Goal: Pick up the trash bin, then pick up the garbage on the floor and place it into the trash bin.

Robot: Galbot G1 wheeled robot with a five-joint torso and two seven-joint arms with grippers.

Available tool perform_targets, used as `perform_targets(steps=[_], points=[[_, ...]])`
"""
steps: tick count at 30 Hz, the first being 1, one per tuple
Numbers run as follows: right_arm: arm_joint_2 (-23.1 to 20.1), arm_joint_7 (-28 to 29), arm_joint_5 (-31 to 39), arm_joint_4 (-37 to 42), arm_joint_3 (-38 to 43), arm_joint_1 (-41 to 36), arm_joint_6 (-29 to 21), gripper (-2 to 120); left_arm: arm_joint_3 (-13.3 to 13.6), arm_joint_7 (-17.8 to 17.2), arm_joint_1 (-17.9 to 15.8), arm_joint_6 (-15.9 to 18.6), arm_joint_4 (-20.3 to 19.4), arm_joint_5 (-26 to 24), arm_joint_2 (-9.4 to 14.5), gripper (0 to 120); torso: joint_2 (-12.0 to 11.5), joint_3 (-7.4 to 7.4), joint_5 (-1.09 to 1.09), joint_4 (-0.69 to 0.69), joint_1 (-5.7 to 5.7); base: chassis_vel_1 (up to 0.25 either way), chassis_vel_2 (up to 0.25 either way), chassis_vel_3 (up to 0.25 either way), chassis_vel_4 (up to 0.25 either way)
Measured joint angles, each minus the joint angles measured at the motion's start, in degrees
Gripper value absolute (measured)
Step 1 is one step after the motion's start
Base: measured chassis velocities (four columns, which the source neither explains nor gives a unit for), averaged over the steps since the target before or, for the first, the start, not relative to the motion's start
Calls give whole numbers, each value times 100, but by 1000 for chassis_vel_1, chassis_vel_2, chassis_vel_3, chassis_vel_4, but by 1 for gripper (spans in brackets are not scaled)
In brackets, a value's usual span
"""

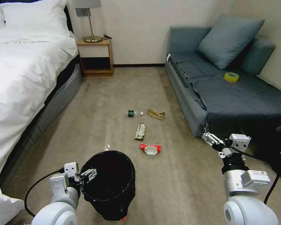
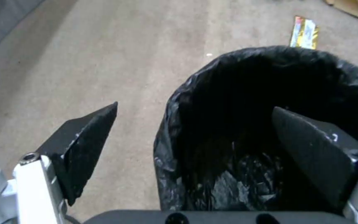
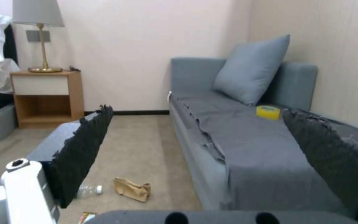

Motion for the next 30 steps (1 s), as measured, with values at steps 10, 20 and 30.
perform_targets(steps=[10, 20, 30], points=[[4, 5, -9, -43, -13, 27, 8, 100, -11, -97, -298, -36, 815, -406, 22, 100, 0, 0, -1, 0, 0, 0, 0, 0, 0], [19, 23, -22, -119, -4, 69, 29, 100, 41, -179, -507, -51, 1258, -646, 27, 100, 0, 0, 0, 0, 0, 0, 0, 0, 0], [17, 60, -31, -202, 9, 108, 95, 100, 51, -187, -552, -98, 1436, -795, -6, 73, 0, 0, 5, 1, 0, 0, 0, 0, 0]])
